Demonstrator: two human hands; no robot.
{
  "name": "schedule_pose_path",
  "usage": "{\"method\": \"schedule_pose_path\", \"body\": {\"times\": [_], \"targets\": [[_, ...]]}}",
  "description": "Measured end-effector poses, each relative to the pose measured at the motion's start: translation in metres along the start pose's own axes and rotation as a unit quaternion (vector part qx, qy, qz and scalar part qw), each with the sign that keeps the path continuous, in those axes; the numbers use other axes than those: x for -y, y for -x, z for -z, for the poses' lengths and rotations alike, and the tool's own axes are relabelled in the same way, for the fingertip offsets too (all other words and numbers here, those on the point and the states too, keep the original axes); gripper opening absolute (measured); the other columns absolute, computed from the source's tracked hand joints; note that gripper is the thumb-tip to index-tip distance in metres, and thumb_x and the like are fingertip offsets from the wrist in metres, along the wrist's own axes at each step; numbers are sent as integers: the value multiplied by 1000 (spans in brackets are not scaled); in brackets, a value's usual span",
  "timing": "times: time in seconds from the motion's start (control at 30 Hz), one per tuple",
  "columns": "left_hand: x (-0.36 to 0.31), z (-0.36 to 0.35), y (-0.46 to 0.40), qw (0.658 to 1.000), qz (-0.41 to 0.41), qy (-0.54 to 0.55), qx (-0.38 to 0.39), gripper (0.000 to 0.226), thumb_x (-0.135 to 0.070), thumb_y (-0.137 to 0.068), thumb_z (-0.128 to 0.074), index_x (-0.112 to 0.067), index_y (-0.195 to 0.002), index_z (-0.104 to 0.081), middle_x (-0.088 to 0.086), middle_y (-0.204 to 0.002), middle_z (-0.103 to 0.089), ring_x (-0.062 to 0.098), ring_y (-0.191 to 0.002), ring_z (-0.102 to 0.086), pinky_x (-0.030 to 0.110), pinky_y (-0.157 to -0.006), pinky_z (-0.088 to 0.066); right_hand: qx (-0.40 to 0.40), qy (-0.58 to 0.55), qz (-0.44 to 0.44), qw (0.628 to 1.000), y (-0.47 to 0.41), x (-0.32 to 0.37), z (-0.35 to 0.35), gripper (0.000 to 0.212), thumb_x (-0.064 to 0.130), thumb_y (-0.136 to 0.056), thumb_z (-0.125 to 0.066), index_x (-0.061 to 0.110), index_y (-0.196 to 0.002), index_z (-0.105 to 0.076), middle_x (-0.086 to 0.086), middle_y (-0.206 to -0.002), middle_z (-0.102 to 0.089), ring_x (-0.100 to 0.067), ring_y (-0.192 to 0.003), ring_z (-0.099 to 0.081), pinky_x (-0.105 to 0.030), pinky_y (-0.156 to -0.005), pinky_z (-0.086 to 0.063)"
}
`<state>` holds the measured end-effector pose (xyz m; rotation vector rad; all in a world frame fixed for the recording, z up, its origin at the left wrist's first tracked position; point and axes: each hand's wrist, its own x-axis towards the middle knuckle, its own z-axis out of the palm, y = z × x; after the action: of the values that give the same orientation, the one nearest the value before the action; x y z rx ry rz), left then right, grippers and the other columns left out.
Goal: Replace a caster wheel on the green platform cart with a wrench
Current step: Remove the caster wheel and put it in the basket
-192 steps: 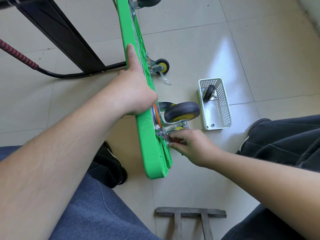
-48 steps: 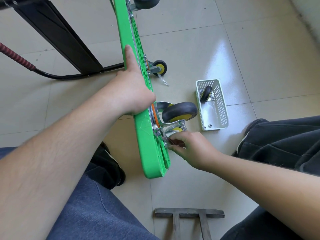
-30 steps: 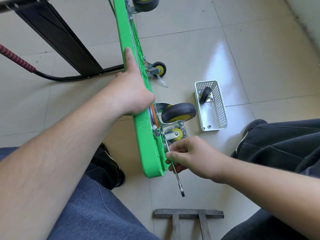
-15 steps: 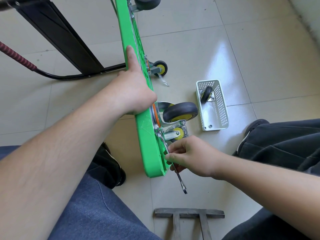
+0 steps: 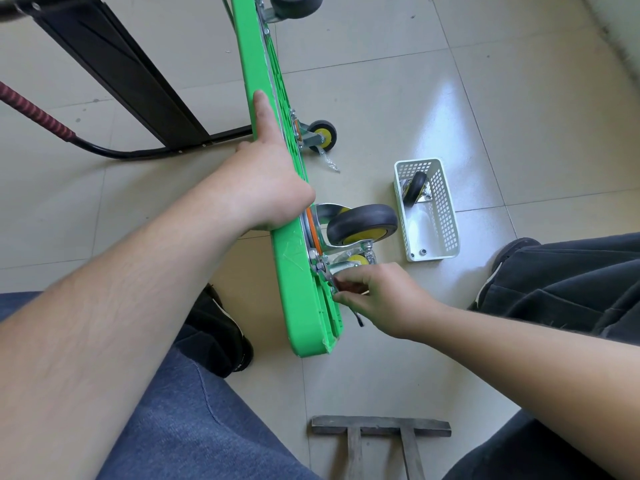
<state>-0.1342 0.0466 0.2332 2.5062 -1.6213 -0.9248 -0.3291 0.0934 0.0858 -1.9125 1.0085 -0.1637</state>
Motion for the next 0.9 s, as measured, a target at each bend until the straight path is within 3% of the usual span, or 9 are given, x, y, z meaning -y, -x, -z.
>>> {"method": "schedule_pose_path", "body": {"times": [0.13, 0.23, 0.37, 0.47, 0.53, 0.6, 0.7, 0.8, 0.9], "targets": [[0, 0, -1, 1000, 1, 1, -1, 113, -19, -93, -58, -26, -156, 36, 32, -136, -56, 20, -55, -46, 27, -44, -29, -26, 33, 15, 999, -4, -4, -1, 27, 24, -97, -69, 26, -75, -52, -2, -67, -56, -22, -66, -46, -37, -65, -43], [1, 0, -1, 1000, 0, 2, -2, 113, -19, -92, -57, -27, -156, 36, 31, -135, -57, 20, -56, -46, 27, -44, -29, -46, 51, 28, 997, -5, -4, -1, 11, 24, -97, -69, 14, -94, -71, -1, -76, -63, -17, -72, -41, -35, -64, -37], [0, 0, -1, 1000, 1, 2, -2, 113, -19, -92, -57, -27, -156, 36, 31, -133, -58, 20, -56, -46, 26, -44, -29, -64, 54, 30, 996, -5, -2, -1, 13, 22, -97, -69, 13, -104, -74, -1, -83, -69, -14, -71, -42, -32, -64, -34], [0, 0, 0, 1000, 2, 1, -1, 113, -19, -92, -57, -26, -156, 36, 31, -133, -58, 20, -57, -46, 27, -45, -29, -46, 68, 21, 996, -4, 1, 1, 10, 24, -98, -68, 15, -95, -70, 3, -75, -62, -17, -67, -40, -32, -61, -29], [0, 0, 0, 1000, 3, 2, -3, 113, -19, -93, -58, -26, -156, 36, 30, -130, -59, 21, -57, -48, 28, -45, -30, -24, 77, 3, 997, -2, -1, 2, 23, 26, -98, -67, 21, -79, -56, 6, -63, -48, -18, -61, -40, -33, -59, -31], [-1, 0, 1, 1000, 2, 3, -5, 113, -20, -93, -58, -26, -156, 35, 28, -120, -61, 21, -58, -49, 28, -45, -31, 0, 91, -18, 996, 1, -3, 4, 31, 27, -98, -65, 24, -74, -46, 6, -60, -43, -15, -59, -42, -36, -59, -33], [-2, 0, 1, 1000, 3, 1, -8, 113, -20, -93, -58, -26, -156, 36, 24, -102, -53, 21, -56, -48, 27, -44, -31, 30, 104, -46, 993, 9, -2, 5, 30, 28, -98, -63, 23, -73, -49, 4, -60, -48, -15, -56, -48, -38, -61, -42], [-2, 1, 1, 1000, 4, 0, -3, 113, -19, -93, -58, -26, -156, 36, 31, -121, -61, 21, -56, -47, 27, -45, -29, 40, 75, -67, 994, 19, 1, 5, 30, 29, -97, -64, 24, -70, -52, 2, -61, -57, -16, -57, -58, -33, -63, -47], [-1, 0, 1, 1000, 2, -3, -2, 113, -19, -92, -58, -25, -156, 36, 29, -126, -61, 20, -56, -47, 28, -45, -30, 46, -23, -97, 994, 24, 6, 8, 23, 28, -96, -68, 24, -74, -62, 4, -73, -70, -14, -73, -70, -37, -77, -58]]}}
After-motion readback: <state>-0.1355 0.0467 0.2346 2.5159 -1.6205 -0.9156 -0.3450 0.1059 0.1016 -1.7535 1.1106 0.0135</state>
